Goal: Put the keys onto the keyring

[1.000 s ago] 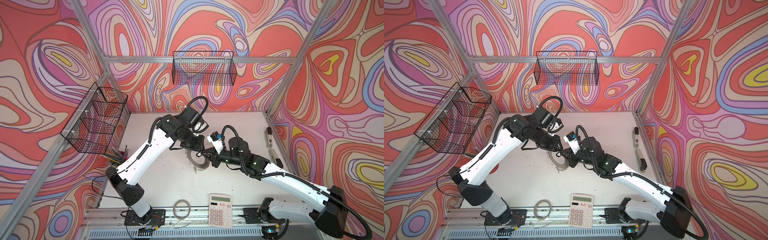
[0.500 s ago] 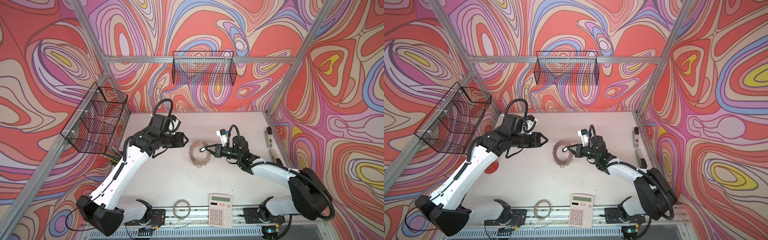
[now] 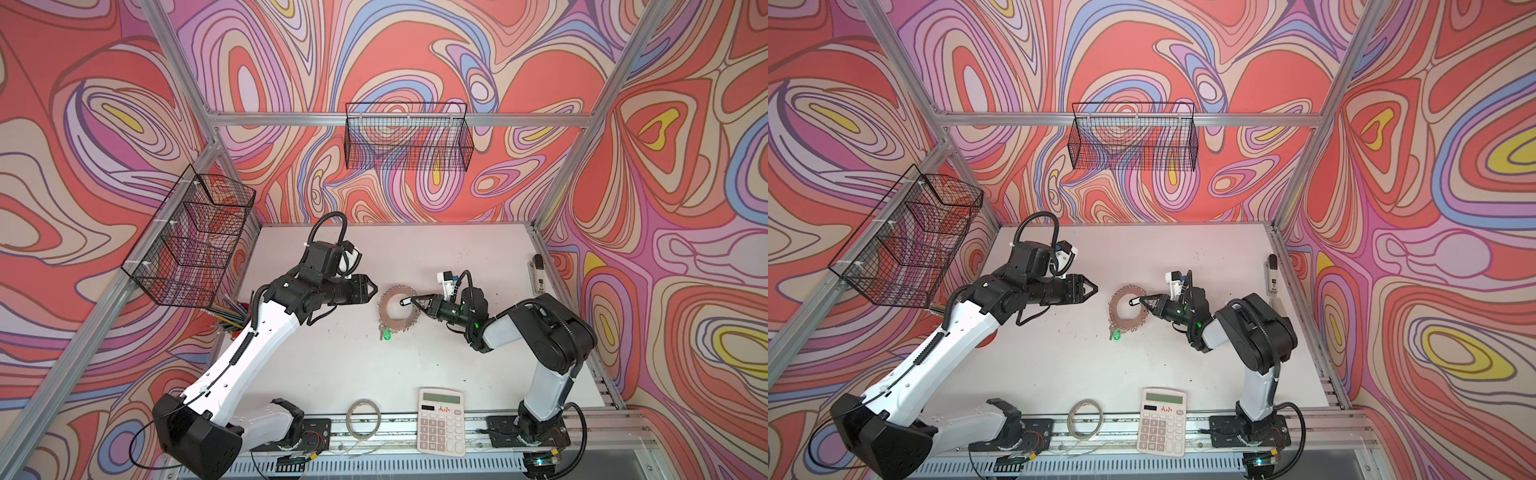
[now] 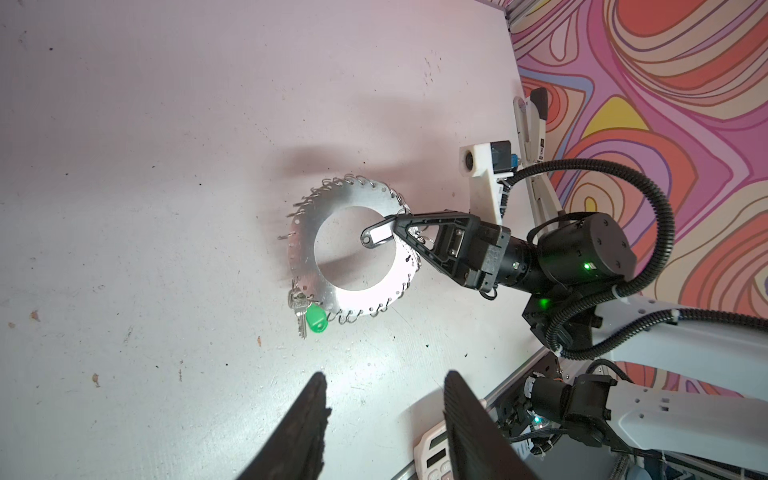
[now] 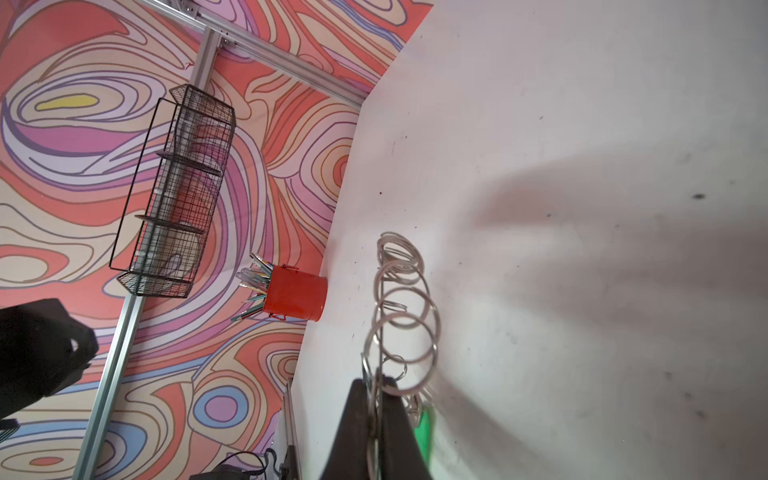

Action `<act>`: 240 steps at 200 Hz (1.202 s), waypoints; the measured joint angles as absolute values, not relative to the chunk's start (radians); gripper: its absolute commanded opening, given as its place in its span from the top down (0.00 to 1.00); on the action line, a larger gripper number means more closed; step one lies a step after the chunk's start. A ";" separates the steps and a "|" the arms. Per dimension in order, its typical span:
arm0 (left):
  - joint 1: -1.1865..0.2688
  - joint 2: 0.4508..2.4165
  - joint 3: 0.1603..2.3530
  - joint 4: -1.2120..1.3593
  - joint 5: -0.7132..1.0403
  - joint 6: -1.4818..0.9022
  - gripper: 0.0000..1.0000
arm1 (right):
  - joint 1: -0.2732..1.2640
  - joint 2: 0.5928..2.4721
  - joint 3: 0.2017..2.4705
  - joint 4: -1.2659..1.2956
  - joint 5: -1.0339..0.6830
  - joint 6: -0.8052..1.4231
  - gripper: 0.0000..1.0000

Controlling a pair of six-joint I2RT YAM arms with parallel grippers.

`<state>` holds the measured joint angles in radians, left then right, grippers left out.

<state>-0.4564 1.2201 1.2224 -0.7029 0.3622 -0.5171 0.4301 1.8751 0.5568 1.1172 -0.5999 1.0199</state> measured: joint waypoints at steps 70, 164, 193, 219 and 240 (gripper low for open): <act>-0.456 1.210 1.195 -0.653 0.367 -0.556 0.53 | 0.393 1.946 0.691 0.964 -0.546 0.931 1.00; -0.456 1.201 1.195 -0.645 0.368 -0.574 0.52 | 0.361 1.920 0.757 0.621 -0.382 0.774 0.53; -0.456 1.185 1.195 -0.646 0.363 -0.573 0.49 | 0.361 1.820 0.773 0.484 -0.281 0.680 0.45; -0.456 1.185 1.201 -0.659 0.324 -0.561 0.35 | 0.361 1.748 0.774 0.396 -0.204 0.619 0.39; -0.456 1.195 1.216 -0.665 0.255 -0.534 0.07 | 0.361 1.688 0.782 0.319 -0.140 0.564 0.17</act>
<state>-0.4561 1.1950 1.2163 -0.6647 0.2550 -0.5339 0.3611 1.6878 0.7822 0.3191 -0.1402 0.5644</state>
